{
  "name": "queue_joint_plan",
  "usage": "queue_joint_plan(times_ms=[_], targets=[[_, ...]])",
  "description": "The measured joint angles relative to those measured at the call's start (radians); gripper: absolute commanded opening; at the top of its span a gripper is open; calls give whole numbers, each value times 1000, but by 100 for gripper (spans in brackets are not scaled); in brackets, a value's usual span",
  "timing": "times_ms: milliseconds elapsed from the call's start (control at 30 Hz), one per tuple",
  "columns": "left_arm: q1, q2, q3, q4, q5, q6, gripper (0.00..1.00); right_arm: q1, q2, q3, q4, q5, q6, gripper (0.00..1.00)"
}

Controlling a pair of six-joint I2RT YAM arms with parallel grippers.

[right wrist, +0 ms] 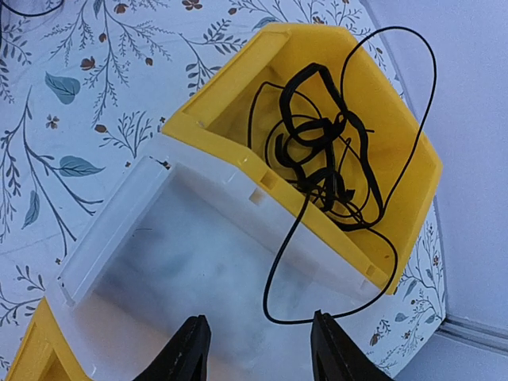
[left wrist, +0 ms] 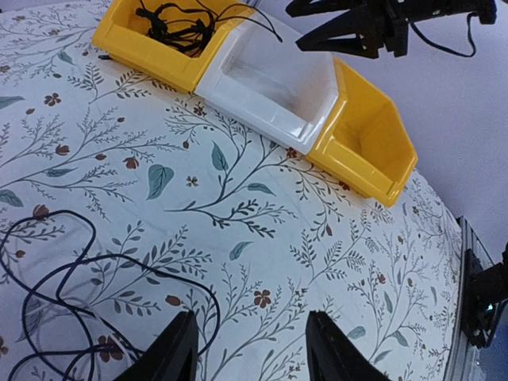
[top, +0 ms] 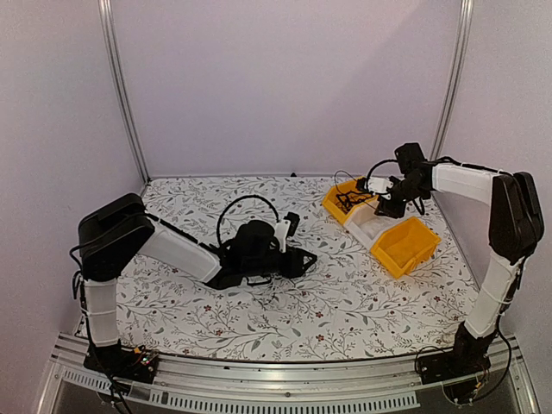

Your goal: Untangle the cables

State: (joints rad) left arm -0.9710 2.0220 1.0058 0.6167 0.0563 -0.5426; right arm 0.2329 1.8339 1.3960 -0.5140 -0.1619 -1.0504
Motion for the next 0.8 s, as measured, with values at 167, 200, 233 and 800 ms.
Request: queue_joint_plan(times_ms=[167,200,233,800], targets=[[0,0,-4,0,4,0,46,0,19,-14,44,27,64,47],[0,0,-7,2,4,0,46,0,25,-14,56,32,71,47],[0,0,-10,2,4,0,46,0,31,-14,67,37,76,46],[0,0,-26,11,4,0,46,14,110,3,119,86,70,0]])
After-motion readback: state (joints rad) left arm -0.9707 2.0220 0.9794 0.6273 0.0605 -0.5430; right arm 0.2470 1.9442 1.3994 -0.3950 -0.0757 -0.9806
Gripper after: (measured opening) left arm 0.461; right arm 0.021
